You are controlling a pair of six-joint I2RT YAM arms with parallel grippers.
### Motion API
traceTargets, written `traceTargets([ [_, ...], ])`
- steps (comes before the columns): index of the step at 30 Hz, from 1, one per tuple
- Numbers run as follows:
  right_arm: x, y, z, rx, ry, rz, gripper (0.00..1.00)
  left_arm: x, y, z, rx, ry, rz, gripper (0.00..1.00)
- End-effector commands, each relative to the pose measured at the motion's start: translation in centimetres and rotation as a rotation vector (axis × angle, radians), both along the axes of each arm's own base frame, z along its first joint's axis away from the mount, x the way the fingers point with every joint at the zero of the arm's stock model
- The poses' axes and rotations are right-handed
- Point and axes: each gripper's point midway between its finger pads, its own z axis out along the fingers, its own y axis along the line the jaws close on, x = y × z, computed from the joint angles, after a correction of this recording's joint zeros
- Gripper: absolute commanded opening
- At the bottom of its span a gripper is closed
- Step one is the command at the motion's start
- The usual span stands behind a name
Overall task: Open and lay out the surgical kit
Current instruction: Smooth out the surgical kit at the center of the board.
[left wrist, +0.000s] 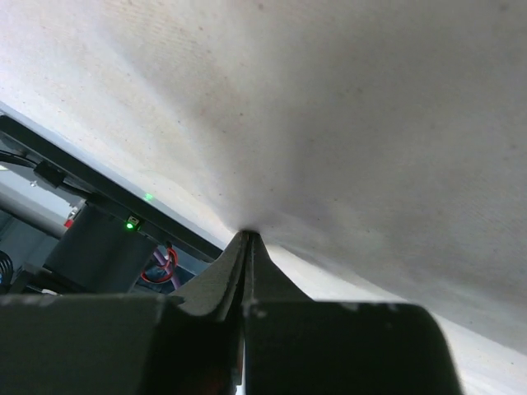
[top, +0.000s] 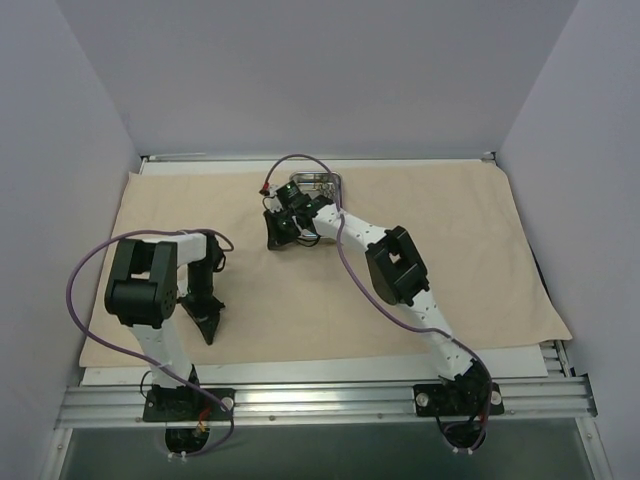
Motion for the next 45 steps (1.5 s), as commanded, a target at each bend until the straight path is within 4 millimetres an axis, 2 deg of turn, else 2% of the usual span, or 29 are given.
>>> traceTargets([
  [1, -0.4, -4.2, -4.0, -0.172, 0.044, -0.022, 0.00, 0.0, 0.8, 0.9, 0.055, 0.000, -0.028, 0.02],
  [2, -0.5, -3.8, -2.5, -0.137, 0.029, -0.010, 0.00, 0.6, 0.8, 1.5, 0.062, -0.024, -0.034, 0.02],
  [4, -1.3, -3.1, -1.7, -0.094, 0.031, 0.015, 0.00, 1.9, 0.5, 3.1, 0.048, -0.114, -0.031, 0.02],
  [5, -1.9, -2.4, 0.0, -0.044, 0.034, 0.045, 0.00, 2.6, 0.2, 4.0, 0.026, -0.148, -0.026, 0.02],
  [7, -2.8, -1.4, 1.7, 0.005, 0.030, 0.078, 0.00, 5.7, -0.5, 6.5, -0.026, -0.303, -0.049, 0.02],
  [8, -3.1, -0.8, 4.0, 0.047, 0.015, 0.093, 0.00, 7.0, -0.8, 7.3, -0.046, -0.367, -0.061, 0.02],
  [9, -3.5, -0.5, 5.2, 0.072, 0.013, 0.101, 0.00, 9.2, -1.0, 9.3, -0.057, -0.468, -0.077, 0.02],
  [10, -3.9, -0.3, 7.0, 0.105, 0.006, 0.107, 0.00, 10.3, -0.9, 10.1, -0.056, -0.516, -0.103, 0.02],
  [14, -5.0, 0.1, 9.6, 0.168, 0.034, 0.136, 0.00, 15.2, 0.0, 11.6, -0.027, -0.658, -0.168, 0.02],
  [15, -5.6, 0.2, 9.6, 0.173, 0.060, 0.155, 0.00, 15.8, 0.5, 10.6, -0.026, -0.626, -0.175, 0.02],
  [17, -6.0, 0.3, 9.1, 0.181, 0.093, 0.171, 0.00, 17.8, 0.7, 10.2, -0.035, -0.643, -0.184, 0.02],
  [18, -6.3, 0.4, 9.1, 0.188, 0.110, 0.171, 0.00, 18.4, 1.0, 9.0, -0.046, -0.618, -0.180, 0.02],
  [20, -6.9, 0.8, 9.1, 0.211, 0.134, 0.182, 0.00, 20.8, 0.6, 8.5, -0.103, -0.677, -0.211, 0.02],
  [23, -7.6, 1.4, 9.3, 0.259, 0.172, 0.212, 0.00, 23.2, 1.0, 7.3, -0.120, -0.708, -0.246, 0.02],
  [24, -8.0, 1.7, 9.2, 0.267, 0.182, 0.224, 0.00, 23.6, 1.1, 6.1, -0.127, -0.693, -0.248, 0.02],
  [28, -9.7, 3.7, 8.5, 0.353, 0.265, 0.287, 0.00, 25.5, 2.7, 4.3, -0.120, -0.685, -0.276, 0.02],
  [29, -10.1, 4.4, 8.9, 0.382, 0.270, 0.308, 0.00, 26.2, 4.2, 4.0, -0.131, -0.710, -0.232, 0.02],
  [30, -10.5, 4.9, 8.8, 0.388, 0.271, 0.322, 0.00, 26.5, 4.6, 3.8, -0.141, -0.727, -0.221, 0.02],
  [32, -11.6, 6.2, 7.8, 0.393, 0.289, 0.335, 0.00, 27.6, 6.0, 3.4, -0.137, -0.761, -0.207, 0.02],
  [33, -11.8, 6.5, 7.1, 0.389, 0.306, 0.332, 0.00, 27.6, 6.5, 2.5, -0.128, -0.740, -0.201, 0.02],
  [35, -12.6, 7.1, 4.8, 0.368, 0.361, 0.324, 0.00, 27.8, 7.6, 2.1, -0.119, -0.712, -0.183, 0.02],
  [36, -12.8, 6.9, 3.9, 0.351, 0.392, 0.295, 0.00, 27.7, 8.1, 0.9, -0.106, -0.678, -0.181, 0.02],
  [37, -13.1, 6.7, 3.1, 0.336, 0.411, 0.280, 0.00, 28.1, 8.4, 0.9, -0.096, -0.673, -0.178, 0.02],
  [38, -14.1, 5.8, 1.4, 0.293, 0.453, 0.259, 0.00, 27.9, 8.5, 0.7, -0.098, -0.650, -0.178, 0.02],
  [40, -14.6, 4.2, -0.1, 0.215, 0.438, 0.249, 0.00, 27.7, 9.2, -0.9, -0.090, -0.602, -0.185, 0.02],
  [41, -15.7, 2.7, -1.3, 0.141, 0.471, 0.242, 0.00, 27.7, 9.4, -1.6, -0.089, -0.572, -0.187, 0.02],
  [43, -15.5, 1.1, -1.2, 0.072, 0.398, 0.269, 0.00, 27.6, 9.9, -2.0, -0.083, -0.545, -0.201, 0.02],
  [44, -15.8, 0.4, -1.3, 0.044, 0.399, 0.271, 0.00, 28.4, 10.2, -1.7, -0.070, -0.555, -0.207, 0.02],
  [45, -15.7, 0.0, -1.1, 0.029, 0.391, 0.266, 0.00, 28.4, 10.3, -2.5, -0.075, -0.538, -0.210, 0.02],
])
